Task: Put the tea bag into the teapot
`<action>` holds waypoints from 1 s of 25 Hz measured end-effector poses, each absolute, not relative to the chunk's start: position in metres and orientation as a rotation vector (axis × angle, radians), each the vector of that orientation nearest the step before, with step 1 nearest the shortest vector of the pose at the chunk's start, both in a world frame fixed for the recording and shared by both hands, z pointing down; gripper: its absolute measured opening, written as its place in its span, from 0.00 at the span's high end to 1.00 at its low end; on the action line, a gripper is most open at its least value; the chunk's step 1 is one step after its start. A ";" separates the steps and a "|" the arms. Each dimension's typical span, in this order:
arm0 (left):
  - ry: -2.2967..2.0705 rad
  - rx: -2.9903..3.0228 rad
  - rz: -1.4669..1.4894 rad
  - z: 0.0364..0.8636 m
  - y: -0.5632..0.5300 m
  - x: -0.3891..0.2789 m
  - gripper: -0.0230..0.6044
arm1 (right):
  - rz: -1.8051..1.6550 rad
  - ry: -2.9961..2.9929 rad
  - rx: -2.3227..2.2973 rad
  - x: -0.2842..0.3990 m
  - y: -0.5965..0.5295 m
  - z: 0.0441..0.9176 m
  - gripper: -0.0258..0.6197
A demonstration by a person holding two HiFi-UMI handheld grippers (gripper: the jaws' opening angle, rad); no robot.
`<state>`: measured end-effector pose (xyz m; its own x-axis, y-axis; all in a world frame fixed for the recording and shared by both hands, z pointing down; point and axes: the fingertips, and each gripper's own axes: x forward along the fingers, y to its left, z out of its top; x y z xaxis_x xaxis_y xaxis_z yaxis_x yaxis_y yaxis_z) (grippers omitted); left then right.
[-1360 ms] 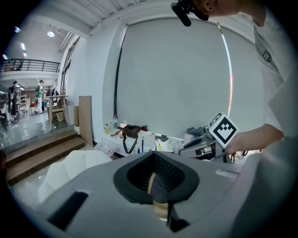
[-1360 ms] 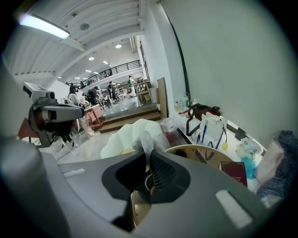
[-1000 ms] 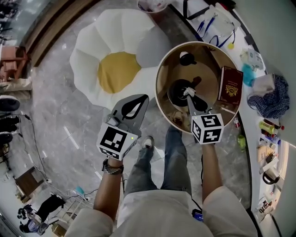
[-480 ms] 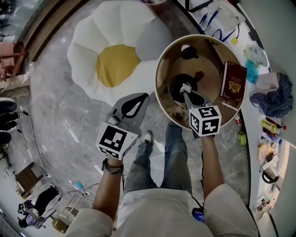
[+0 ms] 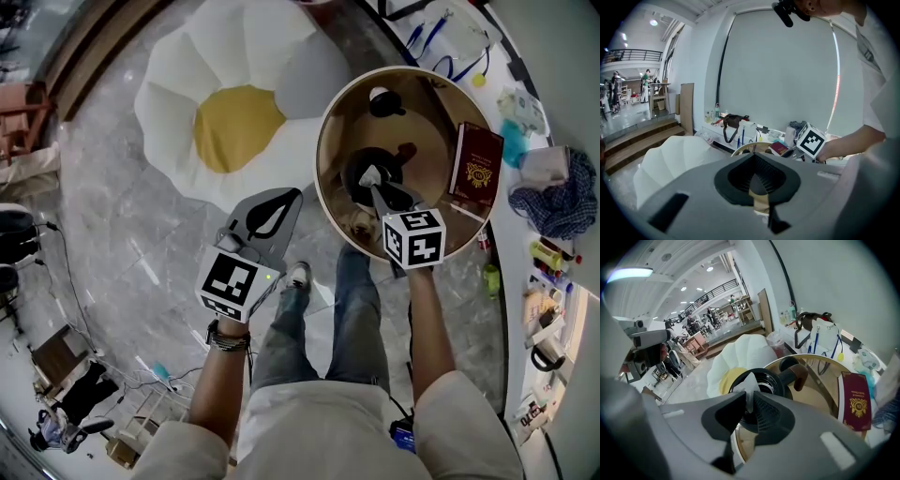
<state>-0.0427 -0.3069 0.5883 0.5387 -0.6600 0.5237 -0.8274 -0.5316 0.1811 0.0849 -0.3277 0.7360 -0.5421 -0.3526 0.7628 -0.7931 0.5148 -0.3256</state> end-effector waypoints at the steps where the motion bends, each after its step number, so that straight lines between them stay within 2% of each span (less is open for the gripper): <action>1: -1.213 2.370 0.559 0.589 -0.307 -0.043 0.96 | 0.900 -2.121 0.934 0.086 -0.328 0.737 0.88; 25: -1.176 2.372 0.565 0.596 -0.308 -0.039 0.96 | 0.854 -2.100 0.952 0.090 -0.331 0.734 0.84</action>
